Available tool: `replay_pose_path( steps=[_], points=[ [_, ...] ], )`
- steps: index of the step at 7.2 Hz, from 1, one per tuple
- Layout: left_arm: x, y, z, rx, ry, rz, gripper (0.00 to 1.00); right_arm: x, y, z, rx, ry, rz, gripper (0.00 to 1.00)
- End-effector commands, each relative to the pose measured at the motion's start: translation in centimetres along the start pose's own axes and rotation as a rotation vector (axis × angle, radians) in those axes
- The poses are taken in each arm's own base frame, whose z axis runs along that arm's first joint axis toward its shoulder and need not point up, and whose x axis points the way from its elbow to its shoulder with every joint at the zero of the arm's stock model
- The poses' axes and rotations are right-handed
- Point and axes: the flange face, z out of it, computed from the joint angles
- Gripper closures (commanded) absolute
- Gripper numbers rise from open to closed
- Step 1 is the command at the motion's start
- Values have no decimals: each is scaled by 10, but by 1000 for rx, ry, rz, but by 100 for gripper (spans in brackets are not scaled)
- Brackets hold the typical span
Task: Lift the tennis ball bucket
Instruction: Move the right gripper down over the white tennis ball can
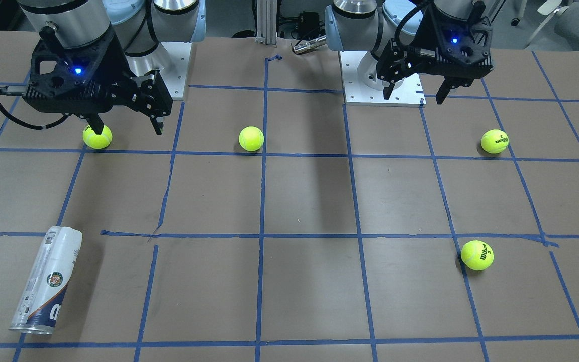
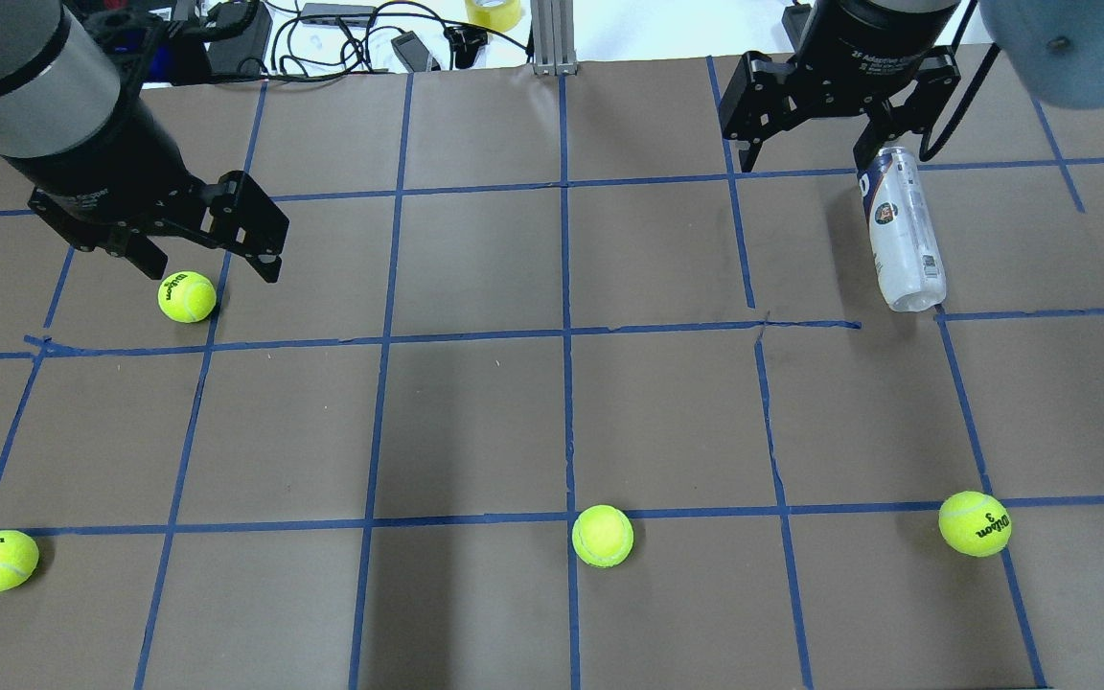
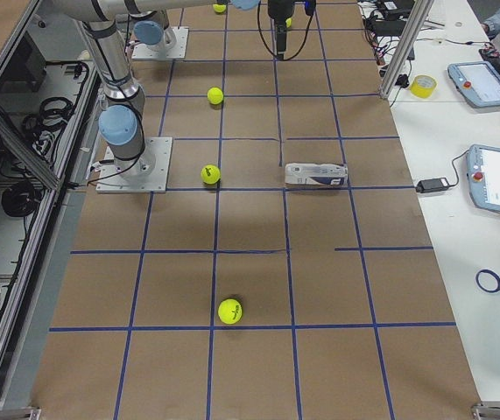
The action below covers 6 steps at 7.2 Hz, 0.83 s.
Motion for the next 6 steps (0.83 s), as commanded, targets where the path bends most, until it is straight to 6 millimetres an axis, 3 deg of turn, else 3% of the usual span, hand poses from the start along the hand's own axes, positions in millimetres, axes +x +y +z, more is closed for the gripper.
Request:
replay_pose_path(
  steps=[1,3,6],
  points=[
    [0,5,2,-16,-3,2,0,1,1,5,-12,3,-1,0],
    [0,6,2,-18,-7,2,0,12,-6,12,-21,3,23,0],
    [0,7,4,-33,-5,3,0,51,-19,18,-25,55,81,0]
  ],
)
